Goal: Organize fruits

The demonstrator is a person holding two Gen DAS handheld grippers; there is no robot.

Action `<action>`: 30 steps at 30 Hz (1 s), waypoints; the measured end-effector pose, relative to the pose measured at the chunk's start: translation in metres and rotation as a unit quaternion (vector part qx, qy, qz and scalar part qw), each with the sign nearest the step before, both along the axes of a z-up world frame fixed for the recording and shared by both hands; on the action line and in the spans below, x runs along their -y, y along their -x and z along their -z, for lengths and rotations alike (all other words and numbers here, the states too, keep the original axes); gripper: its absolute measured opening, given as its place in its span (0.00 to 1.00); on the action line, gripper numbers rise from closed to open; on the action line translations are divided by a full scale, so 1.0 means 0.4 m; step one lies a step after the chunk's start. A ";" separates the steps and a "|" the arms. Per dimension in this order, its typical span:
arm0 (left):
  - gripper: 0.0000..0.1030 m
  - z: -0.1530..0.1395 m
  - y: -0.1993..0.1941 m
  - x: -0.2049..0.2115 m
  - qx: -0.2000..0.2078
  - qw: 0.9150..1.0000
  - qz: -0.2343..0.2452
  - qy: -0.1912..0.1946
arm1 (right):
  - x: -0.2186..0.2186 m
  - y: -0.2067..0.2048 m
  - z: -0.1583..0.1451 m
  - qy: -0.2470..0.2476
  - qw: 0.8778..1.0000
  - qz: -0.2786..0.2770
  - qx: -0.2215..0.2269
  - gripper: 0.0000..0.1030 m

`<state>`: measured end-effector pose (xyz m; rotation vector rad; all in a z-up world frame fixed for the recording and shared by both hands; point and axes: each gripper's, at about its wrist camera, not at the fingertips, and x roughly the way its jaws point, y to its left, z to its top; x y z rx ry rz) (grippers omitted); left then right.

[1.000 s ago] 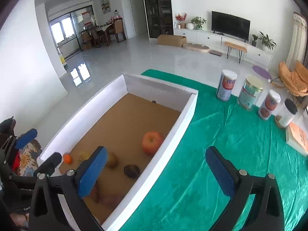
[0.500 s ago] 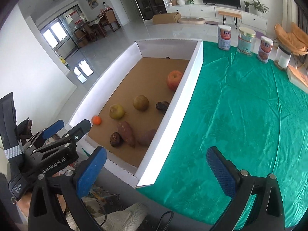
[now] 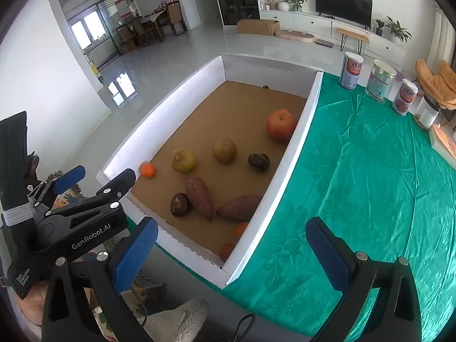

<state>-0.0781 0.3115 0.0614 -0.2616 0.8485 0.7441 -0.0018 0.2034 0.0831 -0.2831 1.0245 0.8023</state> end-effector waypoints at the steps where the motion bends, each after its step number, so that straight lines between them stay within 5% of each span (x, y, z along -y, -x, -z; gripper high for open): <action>1: 0.94 0.001 0.000 -0.002 -0.002 1.000 -0.003 -0.004 | -0.002 0.000 0.000 0.001 1.000 0.000 0.002 1.00; 30: 0.95 0.001 -0.007 -0.027 -0.007 1.000 -0.007 -0.021 | -0.048 -0.004 -0.007 0.002 1.000 -0.006 0.017 1.00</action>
